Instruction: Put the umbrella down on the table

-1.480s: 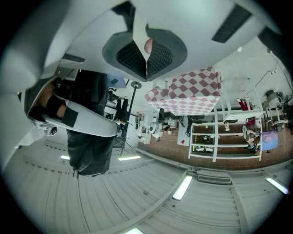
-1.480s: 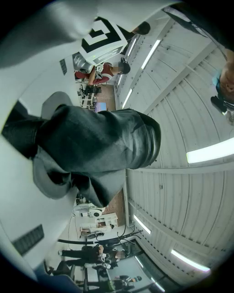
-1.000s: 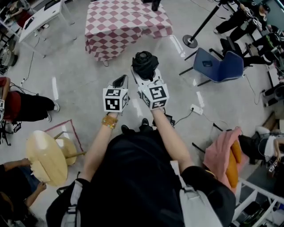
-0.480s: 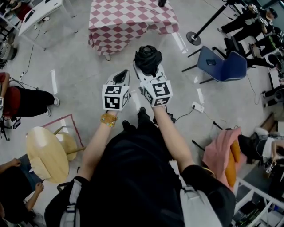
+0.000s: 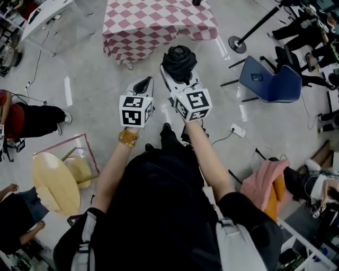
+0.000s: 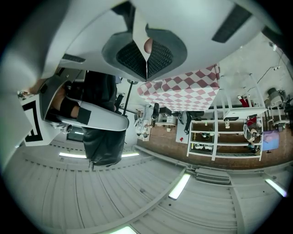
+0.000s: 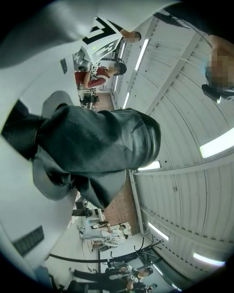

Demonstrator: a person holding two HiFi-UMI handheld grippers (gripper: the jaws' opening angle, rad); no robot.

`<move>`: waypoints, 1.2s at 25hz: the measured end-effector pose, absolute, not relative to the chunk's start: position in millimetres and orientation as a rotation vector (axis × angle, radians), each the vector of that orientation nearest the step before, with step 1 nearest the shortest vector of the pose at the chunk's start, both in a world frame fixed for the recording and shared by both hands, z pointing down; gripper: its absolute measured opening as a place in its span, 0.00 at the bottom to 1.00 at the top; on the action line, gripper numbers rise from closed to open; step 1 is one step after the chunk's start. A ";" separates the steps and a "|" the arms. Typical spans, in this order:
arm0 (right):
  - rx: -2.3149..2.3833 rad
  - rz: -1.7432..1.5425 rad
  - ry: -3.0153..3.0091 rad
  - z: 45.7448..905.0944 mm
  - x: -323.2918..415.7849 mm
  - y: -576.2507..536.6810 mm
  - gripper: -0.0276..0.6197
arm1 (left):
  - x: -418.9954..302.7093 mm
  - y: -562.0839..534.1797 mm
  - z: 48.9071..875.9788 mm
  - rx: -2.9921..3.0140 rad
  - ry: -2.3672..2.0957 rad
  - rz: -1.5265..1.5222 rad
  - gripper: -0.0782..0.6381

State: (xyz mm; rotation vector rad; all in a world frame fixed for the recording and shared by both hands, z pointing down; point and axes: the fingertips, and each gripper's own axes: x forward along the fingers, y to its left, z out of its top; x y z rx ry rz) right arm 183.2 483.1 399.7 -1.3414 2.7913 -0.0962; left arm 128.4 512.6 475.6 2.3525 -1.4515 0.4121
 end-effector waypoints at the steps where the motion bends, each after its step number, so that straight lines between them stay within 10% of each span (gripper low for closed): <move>1: -1.334 -0.103 2.790 398.3 186.8 473.2 0.35 | 131.8 503.2 475.6 2.348 -1.455 0.418 0.13; 30: -1.366 -0.144 2.772 381.5 69.9 296.5 0.35 | 24.3 322.0 455.3 2.395 -1.401 0.407 0.13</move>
